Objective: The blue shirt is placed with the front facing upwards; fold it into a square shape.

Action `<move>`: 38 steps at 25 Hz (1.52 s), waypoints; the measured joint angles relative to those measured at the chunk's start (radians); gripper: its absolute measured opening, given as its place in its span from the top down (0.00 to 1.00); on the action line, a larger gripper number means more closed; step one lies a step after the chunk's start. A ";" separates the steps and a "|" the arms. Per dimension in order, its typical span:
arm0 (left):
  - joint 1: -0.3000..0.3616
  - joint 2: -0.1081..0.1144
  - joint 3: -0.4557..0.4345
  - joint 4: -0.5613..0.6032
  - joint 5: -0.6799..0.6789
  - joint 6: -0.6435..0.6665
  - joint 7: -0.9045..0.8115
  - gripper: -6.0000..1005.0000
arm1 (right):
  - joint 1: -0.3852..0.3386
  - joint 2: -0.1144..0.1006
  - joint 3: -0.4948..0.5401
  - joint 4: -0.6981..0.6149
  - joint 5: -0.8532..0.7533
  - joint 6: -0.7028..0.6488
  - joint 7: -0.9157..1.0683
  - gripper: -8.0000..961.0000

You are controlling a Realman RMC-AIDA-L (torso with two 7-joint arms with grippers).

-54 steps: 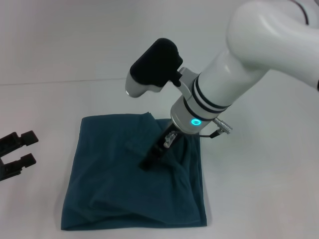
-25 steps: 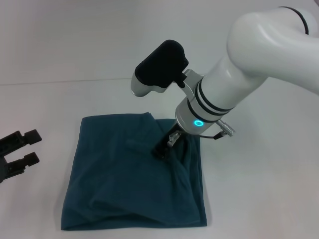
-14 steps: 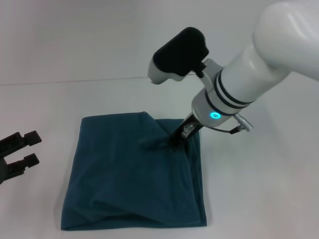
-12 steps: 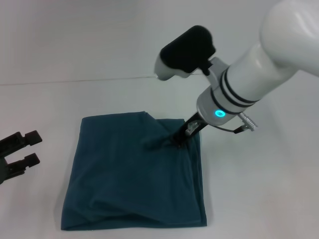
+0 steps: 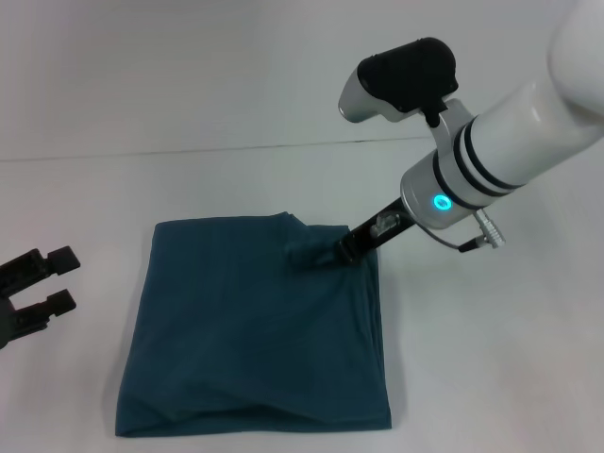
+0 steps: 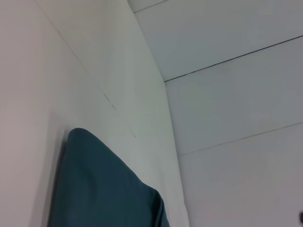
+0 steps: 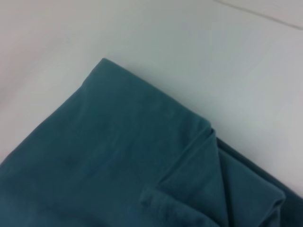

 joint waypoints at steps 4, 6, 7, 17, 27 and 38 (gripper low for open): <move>-0.003 0.004 -0.002 -0.010 0.000 -0.003 0.002 0.12 | 0.003 0.000 0.001 0.029 0.027 0.006 -0.022 0.95; -0.003 0.004 -0.002 -0.010 0.000 -0.003 0.002 0.12 | 0.004 -0.001 0.008 0.042 0.044 0.005 -0.028 0.94; -0.003 0.004 -0.002 -0.010 0.000 -0.003 0.002 0.12 | 0.005 -0.002 0.020 0.047 0.048 0.005 -0.026 0.94; -0.002 0.002 -0.002 -0.011 0.000 -0.004 0.002 0.12 | -0.016 -0.006 0.102 0.049 0.035 -0.001 -0.006 0.66; -0.003 0.001 -0.002 -0.011 0.000 -0.004 0.002 0.12 | -0.039 -0.007 0.132 0.028 -0.089 -0.008 0.078 0.44; 0.000 0.005 -0.010 -0.010 -0.004 0.003 0.001 0.12 | -0.066 -0.015 0.305 -0.113 -0.074 -0.100 0.057 0.44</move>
